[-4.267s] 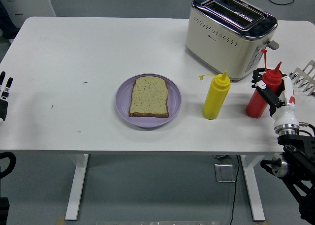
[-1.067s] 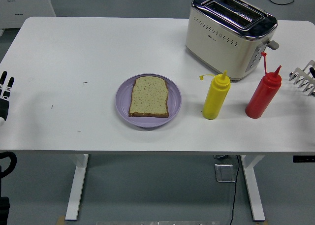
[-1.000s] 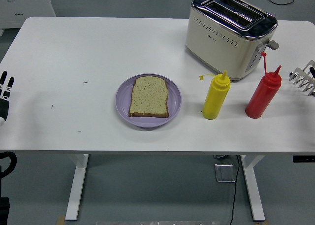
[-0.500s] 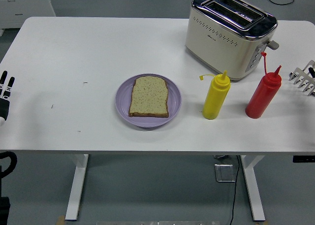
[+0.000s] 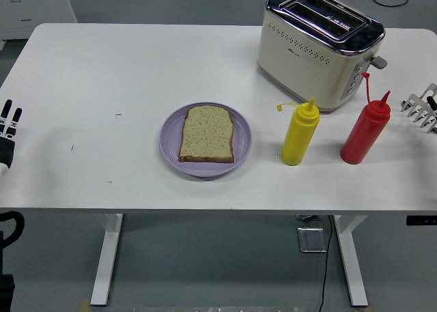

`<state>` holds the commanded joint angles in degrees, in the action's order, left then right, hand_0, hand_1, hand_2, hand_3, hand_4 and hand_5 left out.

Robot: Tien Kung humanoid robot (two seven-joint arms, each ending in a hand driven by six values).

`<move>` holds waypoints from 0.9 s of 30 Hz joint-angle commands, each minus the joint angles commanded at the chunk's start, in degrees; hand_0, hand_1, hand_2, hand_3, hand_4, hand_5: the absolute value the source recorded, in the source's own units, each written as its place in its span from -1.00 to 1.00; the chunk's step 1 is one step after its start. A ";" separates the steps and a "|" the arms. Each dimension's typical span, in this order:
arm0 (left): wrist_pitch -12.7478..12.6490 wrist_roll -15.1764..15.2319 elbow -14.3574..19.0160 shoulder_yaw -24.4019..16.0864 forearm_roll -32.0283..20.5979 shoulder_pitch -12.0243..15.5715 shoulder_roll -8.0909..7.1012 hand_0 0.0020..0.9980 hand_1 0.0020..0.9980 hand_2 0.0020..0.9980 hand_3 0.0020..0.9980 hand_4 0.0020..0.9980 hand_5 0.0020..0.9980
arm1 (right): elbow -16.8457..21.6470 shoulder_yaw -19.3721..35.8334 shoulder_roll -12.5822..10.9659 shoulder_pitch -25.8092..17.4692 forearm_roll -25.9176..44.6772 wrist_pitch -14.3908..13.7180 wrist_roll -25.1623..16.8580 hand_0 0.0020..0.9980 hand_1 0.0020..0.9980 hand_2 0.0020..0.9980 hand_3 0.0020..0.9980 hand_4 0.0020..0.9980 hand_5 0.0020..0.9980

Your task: Pick up the cup,pour liquid into bread,place the cup on the desk

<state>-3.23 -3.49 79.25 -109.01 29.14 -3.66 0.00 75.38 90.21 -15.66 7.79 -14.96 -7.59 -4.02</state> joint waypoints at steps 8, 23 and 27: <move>-0.01 -0.01 0.03 0.05 -0.04 0.08 0.00 0.62 0.61 0.67 0.50 0.23 1.00 | -0.22 0.15 0.09 -0.07 0.23 -0.28 -0.02 0.50 0.37 0.46 0.49 0.21 0.32; -0.02 -0.04 0.08 -0.21 -0.04 -0.20 0.00 0.63 0.61 0.67 0.50 0.24 1.00 | -0.64 0.49 0.31 0.17 0.98 -0.84 -0.35 0.50 0.37 0.45 0.49 0.21 0.32; -0.01 -0.03 0.07 -0.26 -0.03 -0.21 0.00 0.63 0.61 0.67 0.50 0.24 1.00 | -1.15 0.48 0.32 0.12 1.19 -0.90 -0.38 0.50 0.37 0.45 0.49 0.21 0.32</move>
<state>-3.24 -3.52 79.32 -109.27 29.10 -3.87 0.00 74.23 90.69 -15.34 7.91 -13.77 -8.49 -4.40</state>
